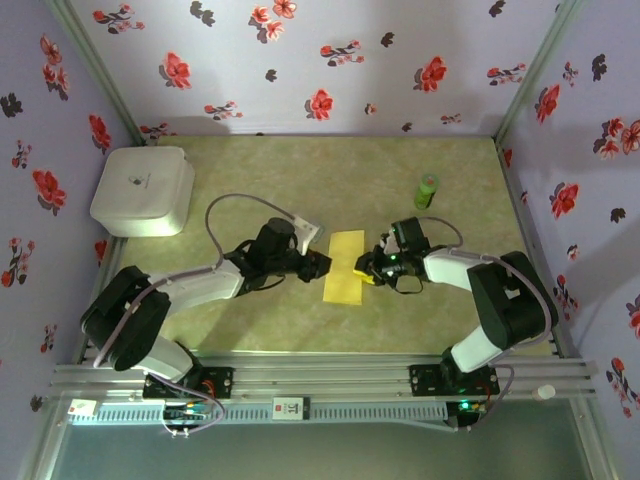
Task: Fold a paper plane with a square sheet of paper (pick it up from the middle)
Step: Fold the triangle a second time at the center of the table.
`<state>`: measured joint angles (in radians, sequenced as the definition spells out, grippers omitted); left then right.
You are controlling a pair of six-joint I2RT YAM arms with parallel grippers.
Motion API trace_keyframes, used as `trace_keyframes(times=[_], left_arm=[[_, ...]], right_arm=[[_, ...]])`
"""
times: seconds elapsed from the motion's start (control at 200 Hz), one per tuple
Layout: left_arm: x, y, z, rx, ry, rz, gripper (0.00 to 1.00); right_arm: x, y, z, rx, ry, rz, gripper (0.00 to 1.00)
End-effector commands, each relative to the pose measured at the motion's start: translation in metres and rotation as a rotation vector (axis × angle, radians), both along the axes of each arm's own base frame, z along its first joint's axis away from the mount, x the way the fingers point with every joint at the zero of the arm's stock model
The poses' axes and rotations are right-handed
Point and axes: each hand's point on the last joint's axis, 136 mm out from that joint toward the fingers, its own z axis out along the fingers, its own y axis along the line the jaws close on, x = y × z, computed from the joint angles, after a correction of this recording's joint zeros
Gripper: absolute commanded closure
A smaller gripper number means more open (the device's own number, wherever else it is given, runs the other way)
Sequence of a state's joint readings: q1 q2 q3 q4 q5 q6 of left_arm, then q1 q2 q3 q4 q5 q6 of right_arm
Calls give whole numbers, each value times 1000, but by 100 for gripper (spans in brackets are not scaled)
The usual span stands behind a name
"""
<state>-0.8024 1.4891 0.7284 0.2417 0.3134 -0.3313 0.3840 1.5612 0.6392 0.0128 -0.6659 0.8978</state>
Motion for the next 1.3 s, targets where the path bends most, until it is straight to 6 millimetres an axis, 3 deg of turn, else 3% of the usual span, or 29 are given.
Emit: trace_keyframes(times=[0.0, 0.325, 0.52, 0.815, 1.02, 1.29], left_arm=[[-10, -11, 18, -52, -142, -76, 68], [-53, -39, -12, 182, -434, -243, 52], [-67, -52, -30, 328, -588, -274, 48], [-57, -65, -48, 467, -706, -211, 46], [-46, -65, -47, 509, -776, -130, 47], [-46, -68, -45, 514, -825, -110, 53]], right_arm=[[12, 4, 15, 18, -67, 28, 76], [15, 8, 16, 53, -73, 23, 84], [17, 8, 21, 48, -87, 21, 86], [15, 5, 20, 39, -79, 2, 85], [16, 4, 21, 41, -81, -9, 85], [16, 3, 21, 34, -81, -15, 85]])
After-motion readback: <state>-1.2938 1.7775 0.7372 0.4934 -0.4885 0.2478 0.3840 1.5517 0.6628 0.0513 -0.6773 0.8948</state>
